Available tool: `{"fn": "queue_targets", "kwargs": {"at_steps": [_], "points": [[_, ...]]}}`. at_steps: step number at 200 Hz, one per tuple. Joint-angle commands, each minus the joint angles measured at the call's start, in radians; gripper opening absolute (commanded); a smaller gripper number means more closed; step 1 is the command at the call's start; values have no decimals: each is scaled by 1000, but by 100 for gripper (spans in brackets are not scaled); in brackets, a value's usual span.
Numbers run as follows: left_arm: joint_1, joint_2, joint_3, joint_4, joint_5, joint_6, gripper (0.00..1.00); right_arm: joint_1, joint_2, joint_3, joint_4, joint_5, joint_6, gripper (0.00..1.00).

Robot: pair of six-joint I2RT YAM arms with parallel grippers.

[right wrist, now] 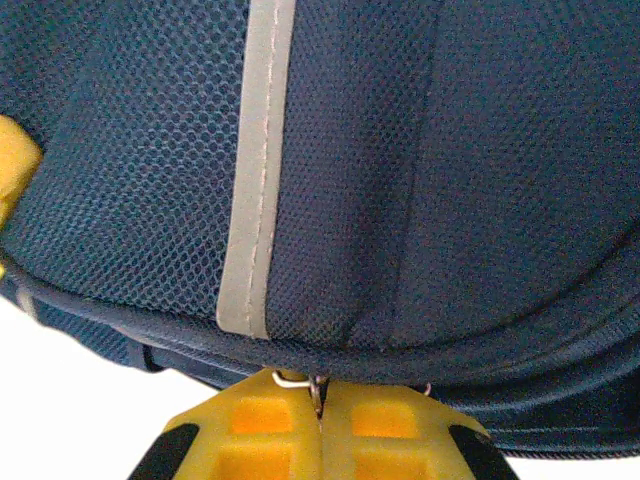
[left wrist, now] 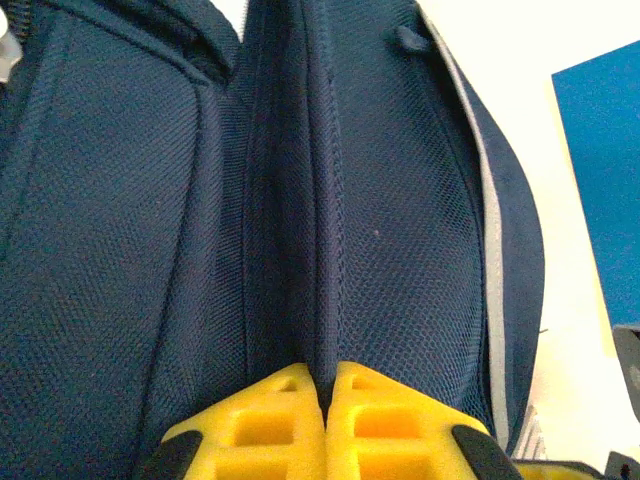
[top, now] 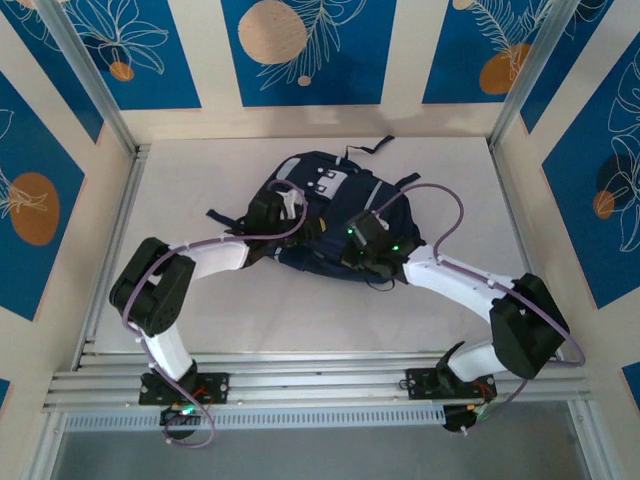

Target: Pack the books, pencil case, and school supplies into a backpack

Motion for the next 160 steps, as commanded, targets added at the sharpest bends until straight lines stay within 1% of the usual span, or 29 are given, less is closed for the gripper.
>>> {"fn": "queue_targets", "kwargs": {"at_steps": [1, 13, 27, 42, 69, 76, 86, 107, 142, 160], "points": [[49, 9, 52, -24, -26, 62, 0, -96, -34, -12, -190, -225, -165, 0], [49, 11, 61, -36, -26, 73, 0, -139, -25, 1, -239, -332, -212, 0], [49, 12, 68, -48, -28, 81, 0, -179, -14, 17, -284, -416, -249, 0], [49, 11, 69, -58, -31, 89, 0, -211, -3, 34, -319, -451, -270, 0], [49, 8, 65, -84, -34, 114, 0, -286, 4, 45, -316, -560, -303, 0], [50, 6, 67, -99, -35, 128, 0, -299, 8, 59, -330, -570, -329, 0], [52, 2, 72, -122, -39, 150, 0, -301, 14, 93, -378, -521, -368, 0], [63, 2, 89, -177, -32, 199, 0, -298, 26, 140, -447, -346, -455, 0], [109, 11, 128, -271, -16, 264, 0, -296, 81, 161, -466, -93, -616, 0], [127, 16, 153, -317, -12, 302, 0, -293, 131, 181, -462, 0, -683, 0]]}}
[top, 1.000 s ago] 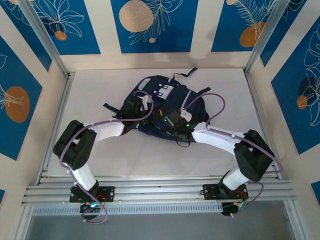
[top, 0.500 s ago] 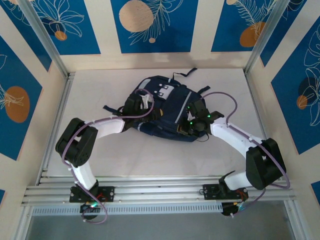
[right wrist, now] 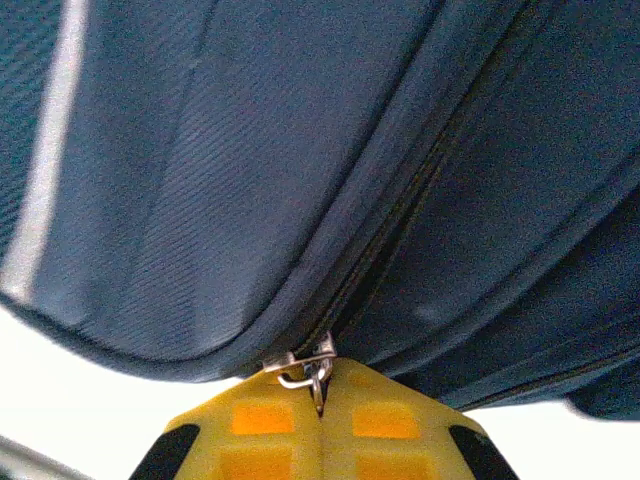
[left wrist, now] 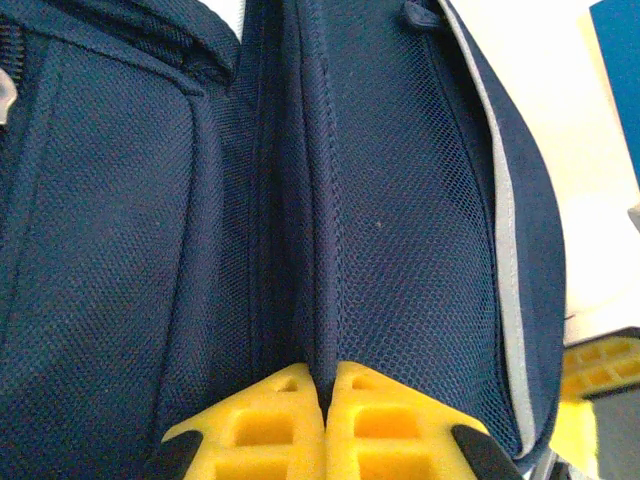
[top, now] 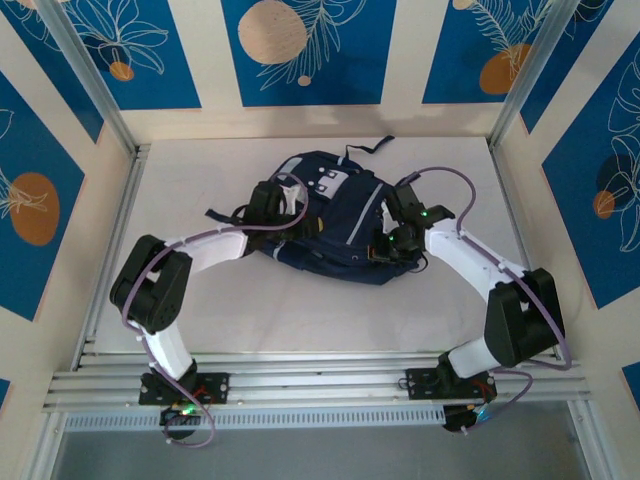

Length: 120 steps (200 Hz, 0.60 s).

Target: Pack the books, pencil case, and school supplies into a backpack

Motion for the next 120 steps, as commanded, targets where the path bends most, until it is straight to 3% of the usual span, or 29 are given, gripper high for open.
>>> {"fn": "queue_targets", "kwargs": {"at_steps": [1, 24, 59, 90, 107, 120], "points": [[91, 7, 54, -96, -58, 108, 0, -15, 55, 28, -131, 272, -139, 0], [99, 32, 116, -170, -59, 181, 0, 12, 108, 59, -104, 278, -200, 0], [122, 118, 266, -296, -125, 222, 0, 169, 150, 119, -32, 34, -303, 0], [128, 80, 263, -324, -154, 165, 54, 241, 218, 200, 52, -97, -241, 0], [129, 8, 198, -324, -169, 132, 70, 261, 262, 233, 128, -147, -192, 0], [129, -59, 125, -303, -160, 92, 72, 280, 295, 254, 184, -169, -155, 0]]}}
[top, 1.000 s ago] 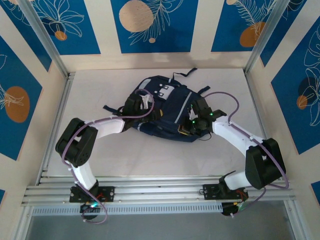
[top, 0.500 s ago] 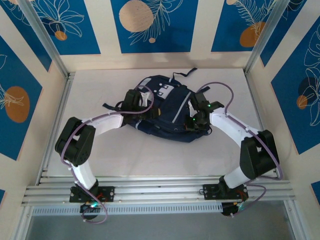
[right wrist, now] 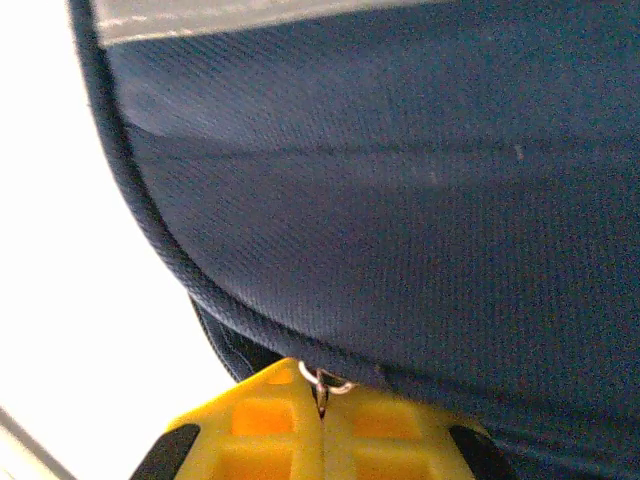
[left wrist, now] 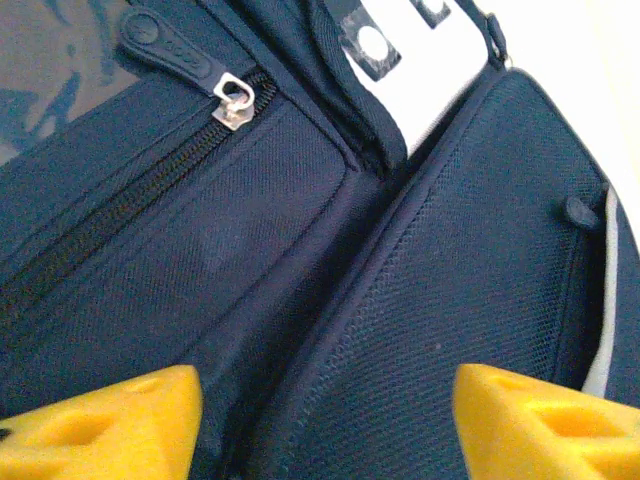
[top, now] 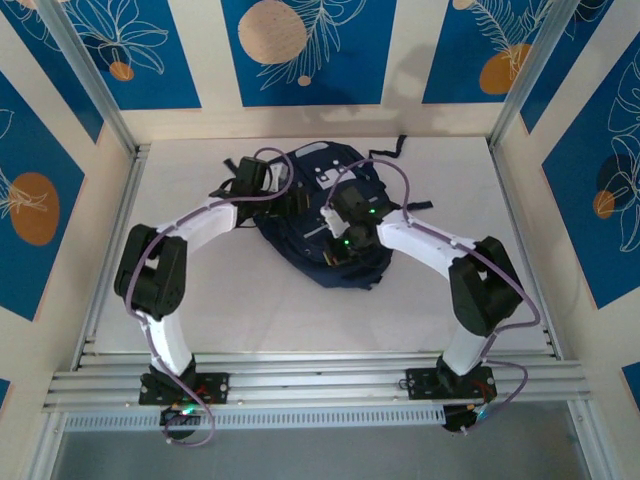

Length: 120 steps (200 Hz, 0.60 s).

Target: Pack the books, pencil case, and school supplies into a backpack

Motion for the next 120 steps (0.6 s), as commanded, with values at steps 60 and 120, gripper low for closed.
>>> {"fn": "queue_targets", "kwargs": {"at_steps": [60, 120], "points": [[0, -331, -461, 178, -4, -288, 70, 95, 113, 95, 233, -174, 167, 0], [-31, -203, -420, 298, -34, -326, 20, 136, 111, 84, 144, -279, 90, 0]]}}
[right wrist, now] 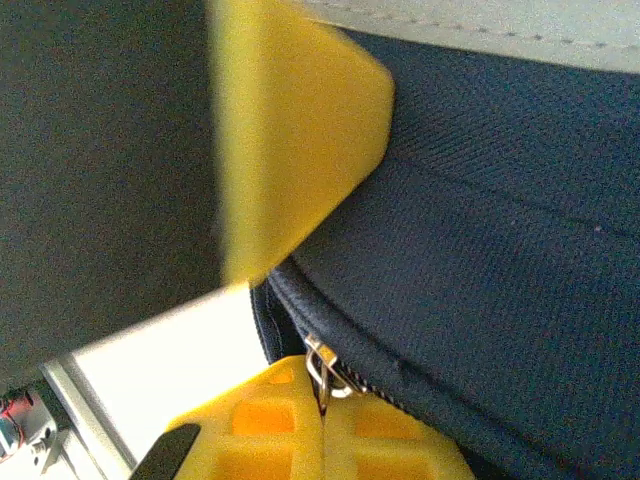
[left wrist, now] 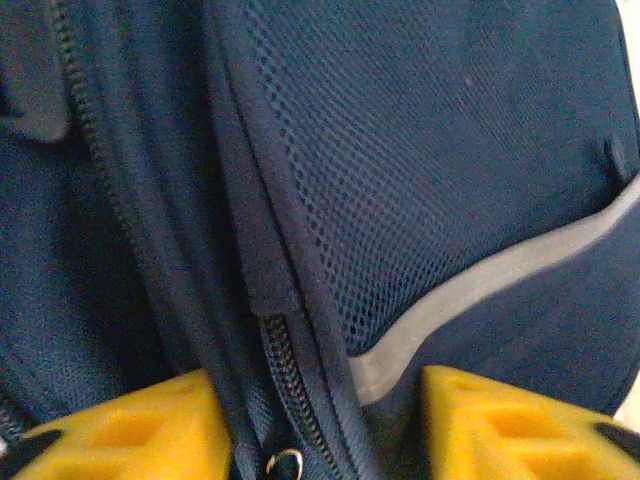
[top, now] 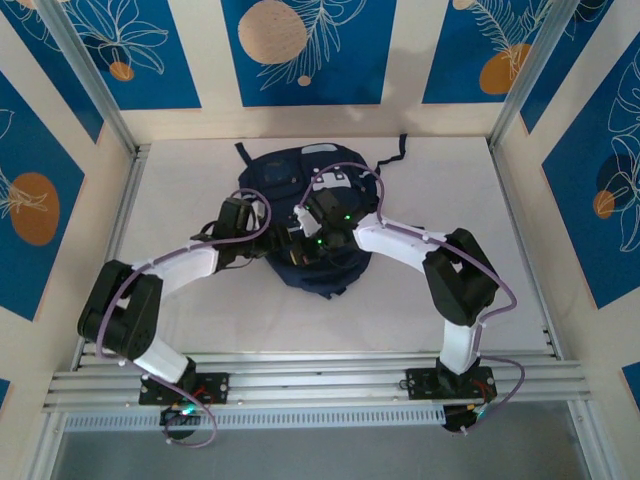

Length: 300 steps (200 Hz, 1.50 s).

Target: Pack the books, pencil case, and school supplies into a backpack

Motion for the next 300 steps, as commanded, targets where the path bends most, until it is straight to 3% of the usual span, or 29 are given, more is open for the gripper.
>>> {"fn": "queue_targets", "kwargs": {"at_steps": [1, 10, 65, 122, 150, 199, 219, 252, 300], "points": [[-13, 60, 38, 113, -21, -27, 18, 34, -5, 22, -64, -139, -66, 0], [-11, 67, 39, 115, -30, -19, 0, 31, -8, 19, -123, -113, -121, 0], [42, 18, 61, -53, -45, 133, 0, -100, -61, -67, -395, 149, -389, 0], [91, -11, 127, -248, -6, 327, 0, -246, -128, -144, -404, 338, -612, 0], [91, 15, 194, -390, -3, 438, 0, -337, -95, -94, -424, 379, -755, 0], [99, 46, 231, -452, -2, 499, 0, -468, 18, 88, -408, 441, -1013, 0], [99, 62, 233, -459, 17, 509, 0, -505, 111, 209, -330, 515, -1040, 0], [100, 65, 231, -475, 8, 528, 0, -565, 246, 403, -356, 458, -958, 0], [106, 36, 236, -500, -32, 552, 0, -599, 280, 422, -338, 451, -910, 0]]}}
